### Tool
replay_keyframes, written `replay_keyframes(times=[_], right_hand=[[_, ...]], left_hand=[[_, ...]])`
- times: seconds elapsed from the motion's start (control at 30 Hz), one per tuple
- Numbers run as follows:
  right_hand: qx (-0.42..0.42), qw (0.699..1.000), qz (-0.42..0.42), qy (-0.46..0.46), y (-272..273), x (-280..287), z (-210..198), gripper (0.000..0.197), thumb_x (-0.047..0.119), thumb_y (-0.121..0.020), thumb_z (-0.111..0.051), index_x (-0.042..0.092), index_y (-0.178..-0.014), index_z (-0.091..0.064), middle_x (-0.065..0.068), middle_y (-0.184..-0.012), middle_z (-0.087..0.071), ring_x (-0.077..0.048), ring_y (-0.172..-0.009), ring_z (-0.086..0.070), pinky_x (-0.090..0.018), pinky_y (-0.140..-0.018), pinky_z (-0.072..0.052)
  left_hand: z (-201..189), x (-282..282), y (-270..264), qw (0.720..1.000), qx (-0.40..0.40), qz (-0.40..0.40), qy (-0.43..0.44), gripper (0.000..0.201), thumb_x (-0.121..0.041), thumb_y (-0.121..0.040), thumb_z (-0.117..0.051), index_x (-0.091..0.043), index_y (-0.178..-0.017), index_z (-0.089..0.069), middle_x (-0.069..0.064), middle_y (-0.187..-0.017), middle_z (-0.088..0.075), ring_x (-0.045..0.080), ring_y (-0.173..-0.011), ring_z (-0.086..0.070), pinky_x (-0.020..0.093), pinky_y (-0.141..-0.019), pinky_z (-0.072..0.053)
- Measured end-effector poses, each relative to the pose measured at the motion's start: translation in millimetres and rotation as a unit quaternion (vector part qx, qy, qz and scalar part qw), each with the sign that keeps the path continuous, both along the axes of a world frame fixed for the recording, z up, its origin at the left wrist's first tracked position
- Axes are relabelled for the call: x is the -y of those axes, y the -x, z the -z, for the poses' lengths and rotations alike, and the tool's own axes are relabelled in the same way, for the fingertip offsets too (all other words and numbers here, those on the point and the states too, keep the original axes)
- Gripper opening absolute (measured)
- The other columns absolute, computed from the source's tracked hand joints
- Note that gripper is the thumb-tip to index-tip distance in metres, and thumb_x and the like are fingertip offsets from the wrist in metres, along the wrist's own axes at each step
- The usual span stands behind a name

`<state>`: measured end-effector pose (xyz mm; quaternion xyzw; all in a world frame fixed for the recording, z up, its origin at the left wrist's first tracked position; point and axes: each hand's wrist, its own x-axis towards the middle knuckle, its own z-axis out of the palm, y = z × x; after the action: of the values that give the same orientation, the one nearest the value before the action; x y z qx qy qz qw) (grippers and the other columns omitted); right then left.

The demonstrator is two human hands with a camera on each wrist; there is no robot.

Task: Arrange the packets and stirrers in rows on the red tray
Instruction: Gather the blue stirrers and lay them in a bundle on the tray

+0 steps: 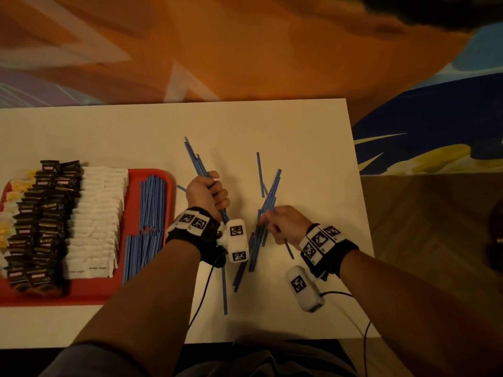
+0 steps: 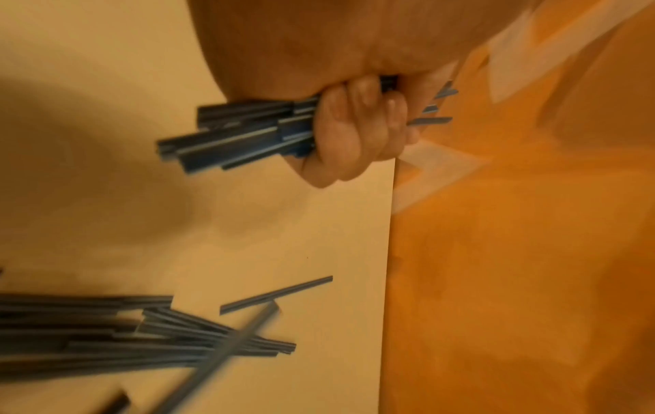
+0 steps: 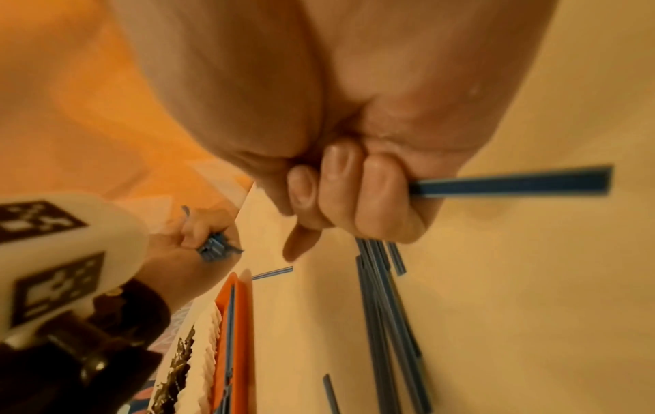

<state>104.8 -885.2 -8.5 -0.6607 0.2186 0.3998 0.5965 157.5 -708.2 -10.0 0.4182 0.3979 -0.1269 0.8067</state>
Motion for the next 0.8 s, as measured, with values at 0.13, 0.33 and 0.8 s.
replay_keyframes(times=[0.13, 0.33, 0.8], right_hand=[[0.023, 0.993, 0.107, -0.033, -25.3, -8.9, -21.7, 0.033, 0.023, -0.106, -0.036, 0.003, -0.093, -0.059, -0.013, -0.073, -0.062, -0.023, -0.057, -0.060, -0.032, -0.058, -0.050], [0.052, 0.997, 0.053, 0.036, -44.0, -29.7, -31.8, 0.037, 0.023, -0.105, -0.036, 0.006, -0.096, -0.067, -0.011, -0.099, -0.068, -0.028, -0.101, -0.064, -0.039, -0.085, -0.051], [-0.031, 0.997, 0.067, -0.027, -38.9, -36.2, -40.2, 0.027, 0.030, -0.101, -0.050, 0.009, -0.109, -0.065, -0.010, -0.101, -0.064, -0.020, -0.082, -0.059, -0.041, -0.076, -0.056]], left_hand=[[4.2, 13.0, 18.1, 0.992, -0.021, 0.109, -0.065, 0.035, -0.035, -0.103, -0.045, -0.018, -0.072, -0.047, -0.008, -0.047, -0.028, 0.009, -0.036, -0.018, 0.016, -0.037, -0.015], [0.4, 36.3, 45.2, 0.976, -0.018, 0.184, -0.113, 0.033, -0.038, -0.106, -0.042, -0.012, -0.091, -0.057, -0.003, -0.059, -0.046, 0.010, -0.043, -0.031, 0.021, -0.040, -0.023], [-8.0, 48.3, 53.3, 0.969, 0.007, 0.206, -0.135, 0.042, -0.047, -0.106, -0.034, -0.014, -0.104, -0.060, -0.002, -0.057, -0.049, 0.011, -0.041, -0.034, 0.021, -0.040, -0.023]])
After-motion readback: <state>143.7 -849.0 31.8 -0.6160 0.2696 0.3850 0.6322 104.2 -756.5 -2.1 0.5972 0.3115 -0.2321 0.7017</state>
